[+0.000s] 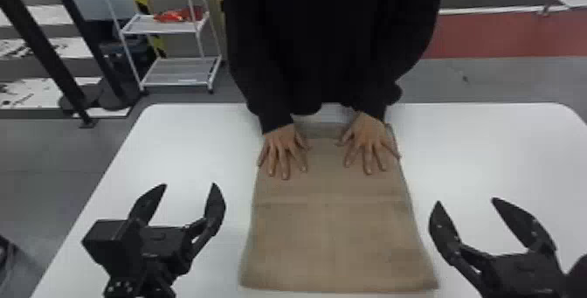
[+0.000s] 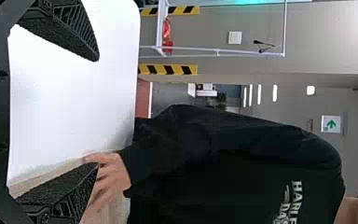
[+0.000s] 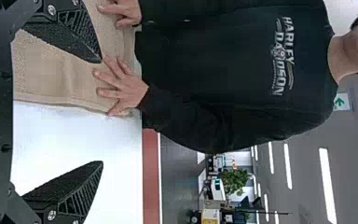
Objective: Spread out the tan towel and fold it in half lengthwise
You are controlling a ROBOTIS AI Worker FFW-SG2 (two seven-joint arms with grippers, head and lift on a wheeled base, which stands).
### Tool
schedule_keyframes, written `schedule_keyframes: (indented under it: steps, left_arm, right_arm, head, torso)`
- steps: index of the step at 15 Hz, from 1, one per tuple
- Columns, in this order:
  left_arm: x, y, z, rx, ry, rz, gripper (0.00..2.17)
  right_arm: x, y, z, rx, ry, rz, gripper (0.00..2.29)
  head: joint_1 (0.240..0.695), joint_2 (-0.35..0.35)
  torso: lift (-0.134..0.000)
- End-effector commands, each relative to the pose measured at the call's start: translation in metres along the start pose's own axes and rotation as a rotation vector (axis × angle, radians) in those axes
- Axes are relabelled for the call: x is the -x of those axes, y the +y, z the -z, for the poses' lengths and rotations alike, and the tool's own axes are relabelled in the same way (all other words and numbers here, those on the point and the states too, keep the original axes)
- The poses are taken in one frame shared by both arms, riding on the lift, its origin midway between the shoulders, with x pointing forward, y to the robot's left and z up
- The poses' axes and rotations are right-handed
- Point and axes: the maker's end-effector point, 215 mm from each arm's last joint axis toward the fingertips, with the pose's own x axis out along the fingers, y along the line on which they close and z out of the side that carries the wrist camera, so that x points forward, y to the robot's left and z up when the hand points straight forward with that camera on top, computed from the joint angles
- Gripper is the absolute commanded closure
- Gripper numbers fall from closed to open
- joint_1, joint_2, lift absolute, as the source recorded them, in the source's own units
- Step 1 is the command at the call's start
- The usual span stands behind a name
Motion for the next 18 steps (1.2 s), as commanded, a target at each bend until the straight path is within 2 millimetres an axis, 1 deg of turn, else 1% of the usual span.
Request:
schedule_keyframes:
  steps: [1, 18]
  left_arm:
    - [0.0001, 0.0, 0.0006, 0.001, 0.001, -0.001, 0.08]
    - [0.0008, 0.0002, 0.0028, 0.001, 0.002, 0.0, 0.08]
  right_arm:
    - [0.0, 0.0001, 0.0, -0.002, 0.0, 0.001, 0.11]
    - [0.0001, -0.0008, 0.0017, 0.0, 0.003, 0.003, 0.11]
  head:
    - [0.695, 0.095]
    - [0.695, 0.093]
  torso:
    - [-0.119]
    - [-0.119]
